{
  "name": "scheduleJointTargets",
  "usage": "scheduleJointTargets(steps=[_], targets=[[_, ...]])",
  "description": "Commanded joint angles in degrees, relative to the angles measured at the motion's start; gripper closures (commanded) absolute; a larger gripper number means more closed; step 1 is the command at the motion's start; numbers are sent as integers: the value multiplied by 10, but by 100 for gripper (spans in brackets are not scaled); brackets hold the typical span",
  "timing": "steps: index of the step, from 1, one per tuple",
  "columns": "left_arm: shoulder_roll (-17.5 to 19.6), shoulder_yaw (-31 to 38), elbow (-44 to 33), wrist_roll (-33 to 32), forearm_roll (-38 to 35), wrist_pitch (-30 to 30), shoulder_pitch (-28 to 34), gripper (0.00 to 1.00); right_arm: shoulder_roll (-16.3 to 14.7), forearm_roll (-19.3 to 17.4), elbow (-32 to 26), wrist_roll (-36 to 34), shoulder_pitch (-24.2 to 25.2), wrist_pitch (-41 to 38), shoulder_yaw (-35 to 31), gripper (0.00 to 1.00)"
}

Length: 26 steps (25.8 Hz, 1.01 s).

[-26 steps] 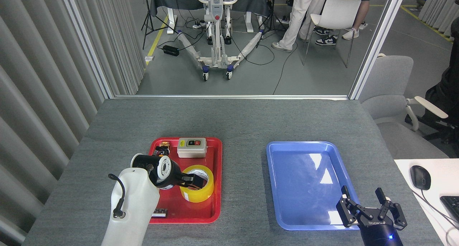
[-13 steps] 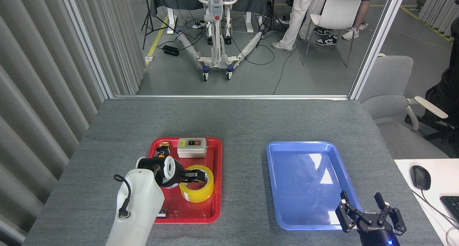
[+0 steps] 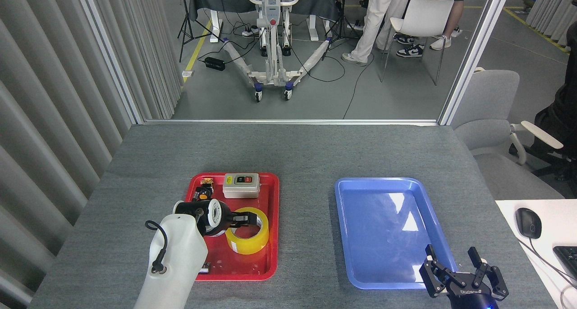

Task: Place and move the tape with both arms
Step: 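Close the left gripper on the yellow tape roll's rim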

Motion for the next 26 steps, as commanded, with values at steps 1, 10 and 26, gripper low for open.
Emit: scheduleJointTargets(steps=[1,10,26], targets=[[0,-5,14,10,0,0,-1,9,-4,1,2,3,-3,0,0,0],[0,-7,49,58,0,0,-1,7,-1,-1,6,3,-3,1,-1,0],[0,-7,73,106,0,0,4,3,10,4,3,3,-7,2,-1,0]])
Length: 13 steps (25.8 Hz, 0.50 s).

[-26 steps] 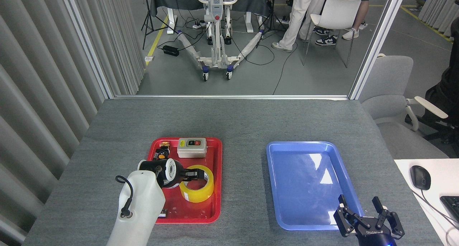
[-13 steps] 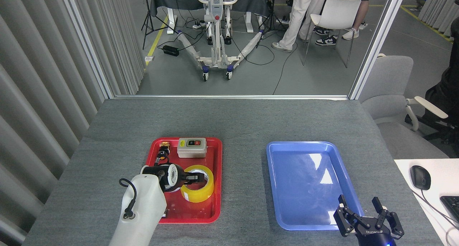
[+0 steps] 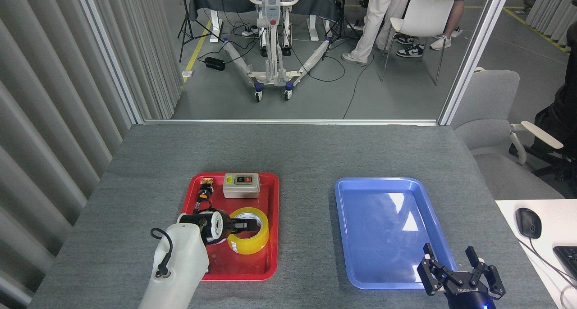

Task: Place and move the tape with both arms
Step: 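Close the left gripper on the yellow tape roll's rim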

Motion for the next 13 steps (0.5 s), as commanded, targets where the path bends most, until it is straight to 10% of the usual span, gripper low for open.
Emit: scheduleJointTargets(steps=[1,13], targets=[[0,0,1,1,0,0,1,3,1,0,-2,-3,0,1,0,0],[0,0,19,0,1,1,1,1,1,0,-1,-3,1,2,0,0]])
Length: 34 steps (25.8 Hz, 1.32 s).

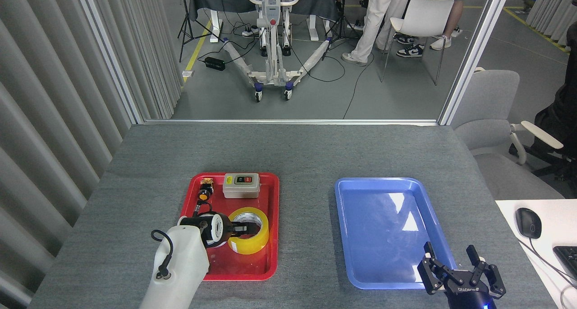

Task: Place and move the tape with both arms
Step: 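Close the left gripper on the yellow tape roll's rim, then lift the tape roll with the left gripper and pull it toward the robot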

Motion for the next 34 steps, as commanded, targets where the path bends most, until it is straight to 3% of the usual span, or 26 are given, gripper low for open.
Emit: scheduleJointTargets(steps=[1,6,19,34], targets=[[0,0,6,-1,0,0,0,1,0,0,0,0,1,0,0,0],[-1,-5,14,0,0,0,0,4,0,1,0,0,0,0,0,0],[-2,-15,24,20,6,0,-1,49,3,2,0,0,2,-1,0,0],[-2,-10,10,65,11,-3,-1,79,2,2,0,0,0,-1,0,0]])
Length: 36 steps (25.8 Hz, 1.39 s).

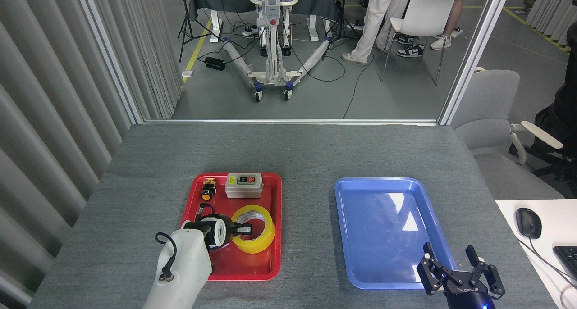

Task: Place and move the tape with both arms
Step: 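Lift the tape roll with the left gripper and pull it toward the robot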

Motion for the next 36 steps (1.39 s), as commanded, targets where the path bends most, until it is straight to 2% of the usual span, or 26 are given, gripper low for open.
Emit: scheduleJointTargets(steps=[1,6,8,11,13,14,15,16,17,18,19,20,21,23,24,27,31,33,36], targets=[[1,5,-17,4,2,-1,-1,79,0,0,0,0,-1,0,0,0],[6,36,-93,1,37,-9,1,84,2,0,0,1,-11,0,1,0],[7,50,-128,3,44,-31,14,99,2,2,0,1,-11,0,1,0],[15,78,-176,3,63,-105,26,100,3,4,0,1,-11,0,1,0],[17,86,-179,-2,128,-172,32,100,3,4,0,1,-11,0,1,0],[14,86,-182,-2,140,-170,33,97,2,5,0,1,-11,0,1,0],[12,83,-185,-1,129,-144,33,88,2,5,0,1,-11,0,1,0],[9,81,-185,0,100,-113,34,80,2,5,0,1,-13,0,1,0],[9,78,-192,0,62,-94,39,66,2,5,0,1,-13,0,1,0],[9,74,-205,0,32,-98,45,58,2,5,0,1,-13,-1,1,0],[9,74,-214,-1,19,-105,49,59,1,5,0,1,-13,-3,1,0],[9,74,-221,1,22,-112,55,68,0,4,-2,1,-11,-5,2,0],[8,74,-222,7,34,-106,61,81,-1,3,-4,1,-10,-7,4,0],[7,74,-225,36,95,-97,64,95,-5,1,-8,-2,-9,-8,32,0],[7,74,-227,60,136,-85,70,99,-8,-1,-9,-2,-10,-7,50,0],[11,77,-227,98,253,-65,80,99,-18,-2,-10,-2,-11,-5,68,0],[14,85,-223,92,380,-97,106,99,-15,-2,-11,-2,-30,-5,68,0],[25,91,-202,93,463,-161,120,99,-16,-2,-11,-2,-31,-5,68,0],[61,93,-142,92,509,-340,166,99,-16,-2,-11,-2,-31,-8,68,0]])
